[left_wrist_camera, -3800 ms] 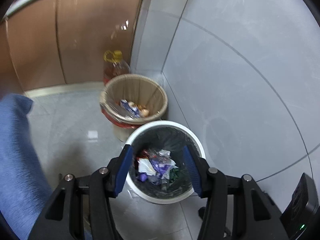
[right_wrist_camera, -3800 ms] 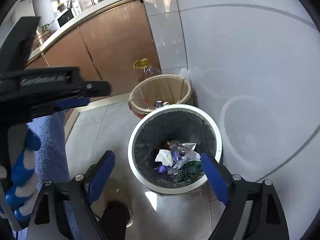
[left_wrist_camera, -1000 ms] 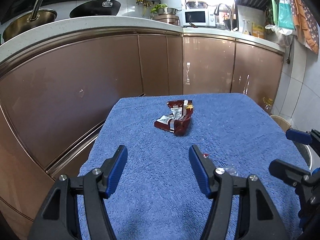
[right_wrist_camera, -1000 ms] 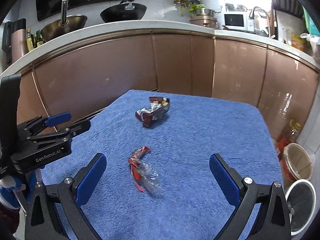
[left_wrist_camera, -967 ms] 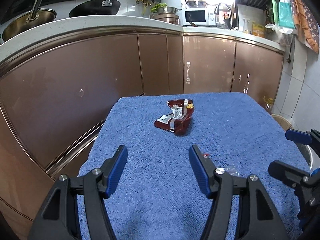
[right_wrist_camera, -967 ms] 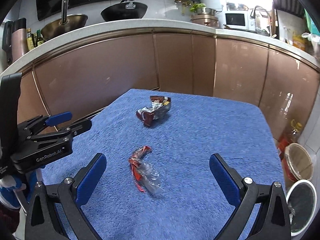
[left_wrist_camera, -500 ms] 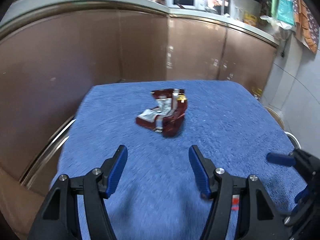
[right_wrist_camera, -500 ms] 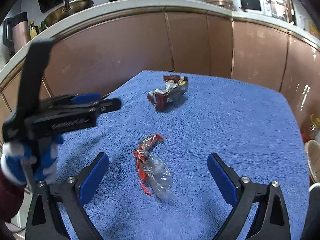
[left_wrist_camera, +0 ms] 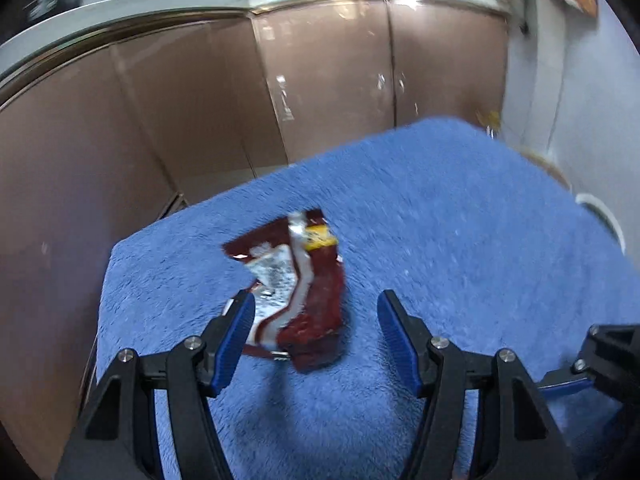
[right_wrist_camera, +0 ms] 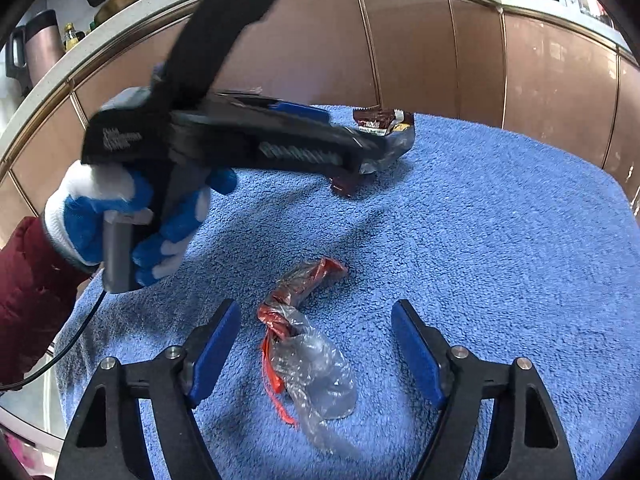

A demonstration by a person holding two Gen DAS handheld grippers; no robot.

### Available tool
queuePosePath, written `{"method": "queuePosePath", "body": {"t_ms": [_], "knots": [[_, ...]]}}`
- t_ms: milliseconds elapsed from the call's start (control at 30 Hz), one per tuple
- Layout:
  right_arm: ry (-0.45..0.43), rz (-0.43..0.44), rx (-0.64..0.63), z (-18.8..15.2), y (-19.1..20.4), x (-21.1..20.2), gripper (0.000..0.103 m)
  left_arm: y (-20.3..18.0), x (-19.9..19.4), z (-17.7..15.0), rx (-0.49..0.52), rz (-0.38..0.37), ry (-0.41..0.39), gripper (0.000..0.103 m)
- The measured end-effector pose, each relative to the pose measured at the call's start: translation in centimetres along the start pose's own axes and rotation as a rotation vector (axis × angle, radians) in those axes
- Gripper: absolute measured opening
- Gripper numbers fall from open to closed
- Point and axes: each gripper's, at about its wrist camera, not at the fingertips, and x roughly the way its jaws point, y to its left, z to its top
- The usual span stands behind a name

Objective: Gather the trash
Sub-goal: 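Grasp the brown candy wrapper with the left tool while the right tool grasps the clear bag, then carry the brown wrapper and clear bag over the white-rimmed bin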

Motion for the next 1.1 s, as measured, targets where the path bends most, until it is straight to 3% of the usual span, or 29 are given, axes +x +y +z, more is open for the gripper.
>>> {"method": "queuePosePath", "body": {"t_ms": [133,200,300,400,500,733,1100], "knots": [[0.024,0.0,0.005,0.1,-0.1,0.5,0.06,0.5,1.8,-0.6,-0.012,0.025,0.043,0.061],[0.038,0.008,0.009,0.0,-0.2,0.9,0.053,1.3,2.3,-0.9,-0.037,0.037,0.06,0.042],[0.05,0.018,-0.006,0.2,0.1,1.1,0.038,1.8,2.6,-1.4,-0.059,0.015,0.079,0.029],[0.054,0.016,-0.034,0.0,0.8,1.0,0.016,1.2,2.0,-1.5,-0.044,0.019,0.069,0.015],[0.034,0.006,-0.027,-0.2,1.0,0.2,0.015,1.0,0.8,-1.1,-0.064,0.015,0.048,0.009],[-0.047,-0.009,0.035,-0.7,0.2,-4.7,0.015,0.3,-4.0,-1.0,-0.114,-0.001,-0.011,0.005],[-0.207,-0.112,0.147,-4.2,-2.0,-15.9,0.015,-5.8,-11.7,-0.9,-0.083,-0.055,-0.081,0.005]]}}
